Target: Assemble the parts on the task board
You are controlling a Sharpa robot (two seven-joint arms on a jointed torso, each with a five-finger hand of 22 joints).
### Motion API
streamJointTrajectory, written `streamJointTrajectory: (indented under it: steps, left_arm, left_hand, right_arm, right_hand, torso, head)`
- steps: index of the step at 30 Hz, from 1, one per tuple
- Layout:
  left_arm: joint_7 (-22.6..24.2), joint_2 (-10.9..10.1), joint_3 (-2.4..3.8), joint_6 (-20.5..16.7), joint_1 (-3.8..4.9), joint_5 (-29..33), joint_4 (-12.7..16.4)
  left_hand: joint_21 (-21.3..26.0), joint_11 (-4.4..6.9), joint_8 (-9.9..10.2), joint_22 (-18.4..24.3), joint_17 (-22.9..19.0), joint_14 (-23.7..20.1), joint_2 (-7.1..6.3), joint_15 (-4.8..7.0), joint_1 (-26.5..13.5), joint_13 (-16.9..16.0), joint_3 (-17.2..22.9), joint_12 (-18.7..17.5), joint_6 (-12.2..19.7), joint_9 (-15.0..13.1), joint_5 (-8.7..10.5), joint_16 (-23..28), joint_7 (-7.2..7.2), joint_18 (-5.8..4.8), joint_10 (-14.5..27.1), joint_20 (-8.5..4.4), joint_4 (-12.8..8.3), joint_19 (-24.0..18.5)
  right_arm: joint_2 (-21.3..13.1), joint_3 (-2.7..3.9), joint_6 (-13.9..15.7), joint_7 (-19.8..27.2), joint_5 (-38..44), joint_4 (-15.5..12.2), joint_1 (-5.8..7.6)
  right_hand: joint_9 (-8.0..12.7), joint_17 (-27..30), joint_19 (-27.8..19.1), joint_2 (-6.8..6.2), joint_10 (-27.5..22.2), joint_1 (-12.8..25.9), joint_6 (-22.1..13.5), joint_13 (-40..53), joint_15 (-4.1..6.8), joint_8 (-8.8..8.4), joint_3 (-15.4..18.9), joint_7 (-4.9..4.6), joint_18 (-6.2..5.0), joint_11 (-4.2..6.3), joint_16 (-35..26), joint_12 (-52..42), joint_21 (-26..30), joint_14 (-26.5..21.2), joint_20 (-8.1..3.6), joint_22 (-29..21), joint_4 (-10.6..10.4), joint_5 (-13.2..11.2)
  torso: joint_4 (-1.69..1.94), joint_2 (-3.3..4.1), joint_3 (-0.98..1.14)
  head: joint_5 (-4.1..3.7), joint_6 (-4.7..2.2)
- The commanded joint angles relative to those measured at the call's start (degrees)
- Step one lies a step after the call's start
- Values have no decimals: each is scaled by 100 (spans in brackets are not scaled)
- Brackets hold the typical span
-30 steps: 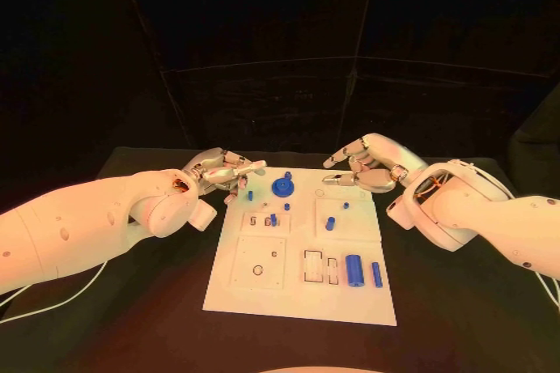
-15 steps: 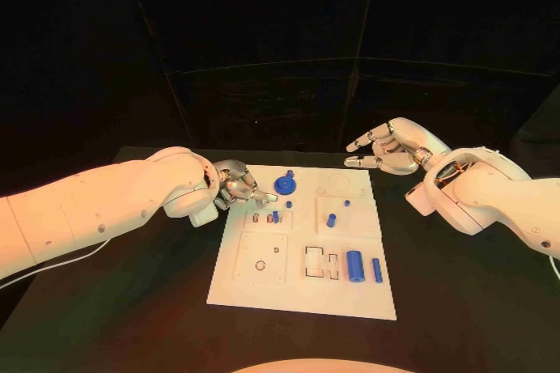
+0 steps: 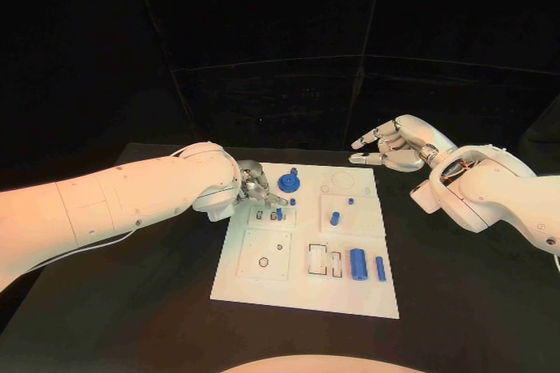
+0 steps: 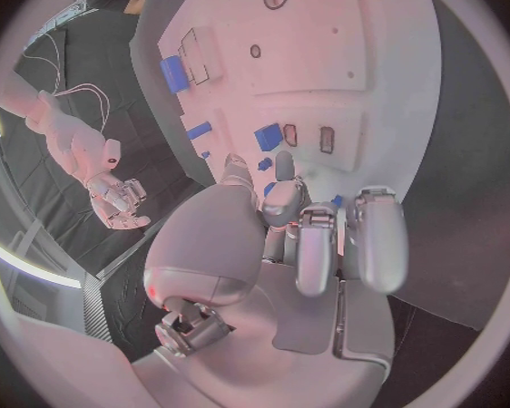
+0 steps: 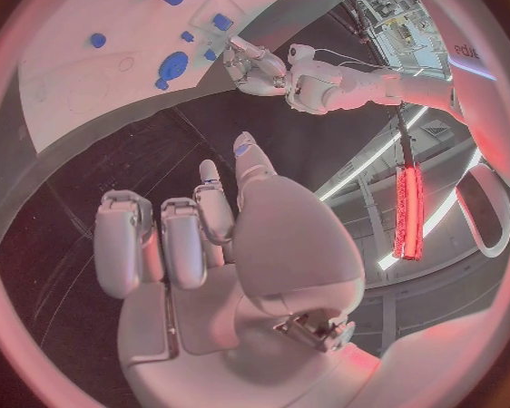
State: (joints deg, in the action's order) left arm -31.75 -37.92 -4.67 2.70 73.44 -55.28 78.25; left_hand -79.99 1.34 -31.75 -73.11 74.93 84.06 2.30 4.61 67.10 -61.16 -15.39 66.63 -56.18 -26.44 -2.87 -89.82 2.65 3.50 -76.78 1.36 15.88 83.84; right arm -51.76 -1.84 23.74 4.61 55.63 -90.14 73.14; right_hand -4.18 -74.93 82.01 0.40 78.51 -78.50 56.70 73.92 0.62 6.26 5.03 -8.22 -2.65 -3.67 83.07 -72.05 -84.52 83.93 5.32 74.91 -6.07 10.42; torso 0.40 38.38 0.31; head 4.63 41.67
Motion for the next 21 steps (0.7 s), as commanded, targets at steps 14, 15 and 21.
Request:
streamJointTrajectory:
  steps: [14, 15, 21]
  left_arm:
    - [-350, 421, -200, 267, 77, -244, -264]
    - [-352, 435, -201, 279, 78, -296, -272]
    - [-323, 463, -204, 251, 80, -396, -276]
  left_hand:
    - [-59, 16, -120, -48, 1507, 594, 152, 41, 48, -60, 11, 81, 113, -130, 5, -18, -3, -42, -29, -27, -9, 136]
    - [-61, 15, -127, -51, 1507, 594, 158, 41, 57, -61, 16, 82, 120, -139, 5, -18, -2, -42, -28, -27, -15, 135]
    - [-73, 14, -161, -68, 1507, 594, 182, 39, 100, -79, 41, 99, 149, -183, 4, -18, -1, -43, -29, -24, -40, 132]
  right_arm:
    - [85, 3, -107, -15, 280, 90, 14]
    - [91, 3, -105, -19, 325, 93, 14]
    - [109, 3, -104, -43, 423, 113, 13]
  right_hand:
    - [13, -7, -64, 65, -22, -6, 26, -18, 39, 39, 109, 8, -48, 45, -52, 31, 40, 305, 3, 102, 9, 208]
    - [15, 2, -72, 73, -26, -10, 23, -24, 40, 40, 123, 7, -51, 46, -59, 36, 48, 304, 1, 88, 8, 296]
    - [16, 9, -73, 78, -31, -9, 23, -32, 42, 45, 153, 8, -52, 47, -65, 44, 53, 304, 0, 83, 5, 385]
  torso:
    - [3, 16, -12]
    - [3, 15, -13]
    - [10, 17, -17]
  head:
    - [12, 30]
    - [11, 36]
    - [-8, 50]
